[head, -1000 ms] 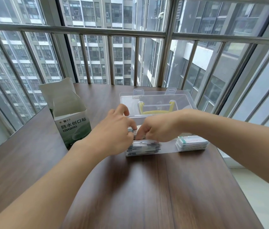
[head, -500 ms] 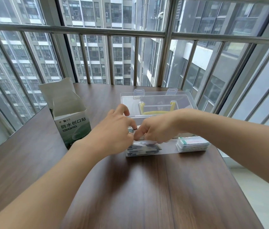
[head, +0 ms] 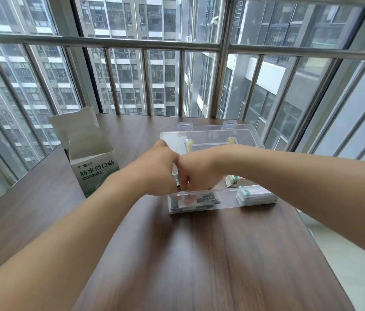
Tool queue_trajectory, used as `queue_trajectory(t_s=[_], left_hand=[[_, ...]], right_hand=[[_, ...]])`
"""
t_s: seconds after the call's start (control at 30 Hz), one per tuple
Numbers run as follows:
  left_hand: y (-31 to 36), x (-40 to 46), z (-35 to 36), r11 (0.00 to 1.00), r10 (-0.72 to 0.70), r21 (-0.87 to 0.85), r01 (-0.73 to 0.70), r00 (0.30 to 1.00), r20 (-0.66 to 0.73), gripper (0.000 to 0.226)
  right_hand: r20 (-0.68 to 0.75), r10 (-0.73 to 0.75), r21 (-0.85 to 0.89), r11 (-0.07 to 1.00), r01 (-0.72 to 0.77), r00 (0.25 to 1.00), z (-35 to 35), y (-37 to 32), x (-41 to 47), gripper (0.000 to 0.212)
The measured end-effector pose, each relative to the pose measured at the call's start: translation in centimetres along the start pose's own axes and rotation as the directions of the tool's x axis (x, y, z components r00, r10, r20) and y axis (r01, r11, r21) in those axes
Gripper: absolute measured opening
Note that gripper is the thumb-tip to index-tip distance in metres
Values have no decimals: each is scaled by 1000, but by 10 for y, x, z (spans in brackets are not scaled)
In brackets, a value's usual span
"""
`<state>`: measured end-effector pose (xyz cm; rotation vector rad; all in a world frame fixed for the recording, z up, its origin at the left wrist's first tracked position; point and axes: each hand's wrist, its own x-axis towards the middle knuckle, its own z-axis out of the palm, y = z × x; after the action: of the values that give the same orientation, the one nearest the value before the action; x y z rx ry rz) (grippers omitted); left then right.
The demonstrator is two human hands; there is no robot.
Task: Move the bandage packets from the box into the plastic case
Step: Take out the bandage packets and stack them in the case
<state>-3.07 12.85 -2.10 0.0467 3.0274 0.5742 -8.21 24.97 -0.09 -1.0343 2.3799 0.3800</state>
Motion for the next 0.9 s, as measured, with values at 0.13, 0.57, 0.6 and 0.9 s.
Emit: queue_trajectory(t_s=[0.13,0.57,0.6,0.9], left_hand=[[2,0,2,1000,13,12,-12,999,-41,28],[1,1,2,992,31,124,-22,997,-67,35],[3,1,2,988,39,155,-26,996,-84,31],[15,6,1,859,178,505,-84,974,-141,31]], right_hand=[[-98,-68,154,985,83,993,0,12,-6,17],[52,160,492,855,-165,986,3,36,-34,47],[60,159,543,823,-166,985,4,35,-33,46],[-26,264,675,716,-177,964,8,49,-31,32]])
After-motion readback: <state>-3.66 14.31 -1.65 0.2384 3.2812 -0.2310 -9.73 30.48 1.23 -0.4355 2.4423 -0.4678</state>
